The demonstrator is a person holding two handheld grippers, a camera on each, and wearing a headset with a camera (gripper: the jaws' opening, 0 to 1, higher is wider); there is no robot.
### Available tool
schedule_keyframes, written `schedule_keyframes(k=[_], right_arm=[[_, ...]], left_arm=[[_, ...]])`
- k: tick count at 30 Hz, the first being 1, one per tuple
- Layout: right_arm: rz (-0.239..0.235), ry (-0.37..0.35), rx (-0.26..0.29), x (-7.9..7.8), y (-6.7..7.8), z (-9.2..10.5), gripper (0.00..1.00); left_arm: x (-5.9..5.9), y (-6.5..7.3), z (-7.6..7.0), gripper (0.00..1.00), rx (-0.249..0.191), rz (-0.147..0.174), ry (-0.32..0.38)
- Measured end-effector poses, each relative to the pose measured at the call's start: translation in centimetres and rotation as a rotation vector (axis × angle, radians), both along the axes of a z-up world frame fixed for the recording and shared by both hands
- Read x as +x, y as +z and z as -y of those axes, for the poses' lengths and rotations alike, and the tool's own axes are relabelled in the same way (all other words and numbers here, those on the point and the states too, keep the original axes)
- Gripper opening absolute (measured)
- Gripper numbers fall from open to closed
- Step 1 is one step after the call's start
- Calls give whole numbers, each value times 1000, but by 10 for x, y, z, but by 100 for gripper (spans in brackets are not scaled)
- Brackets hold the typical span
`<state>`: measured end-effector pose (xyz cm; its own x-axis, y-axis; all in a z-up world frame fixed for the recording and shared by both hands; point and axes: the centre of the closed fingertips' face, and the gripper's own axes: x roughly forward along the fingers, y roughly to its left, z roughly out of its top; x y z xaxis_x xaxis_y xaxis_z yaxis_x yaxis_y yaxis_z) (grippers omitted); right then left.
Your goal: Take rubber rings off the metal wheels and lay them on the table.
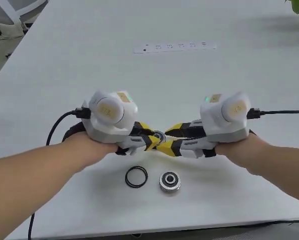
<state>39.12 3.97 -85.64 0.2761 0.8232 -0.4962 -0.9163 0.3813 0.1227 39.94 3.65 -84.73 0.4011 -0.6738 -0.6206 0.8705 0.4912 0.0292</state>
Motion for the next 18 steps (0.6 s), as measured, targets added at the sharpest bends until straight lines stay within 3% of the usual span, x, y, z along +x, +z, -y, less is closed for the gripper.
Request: schedule_keyframes(k=[9, 18], right_arm=[[24, 2, -15, 1, -4, -7, 28], [50, 11, -43, 4, -6, -2, 24]], left_arm=[[0, 0, 2, 13, -3, 6, 8], [2, -1, 1, 13, -10, 7, 15]])
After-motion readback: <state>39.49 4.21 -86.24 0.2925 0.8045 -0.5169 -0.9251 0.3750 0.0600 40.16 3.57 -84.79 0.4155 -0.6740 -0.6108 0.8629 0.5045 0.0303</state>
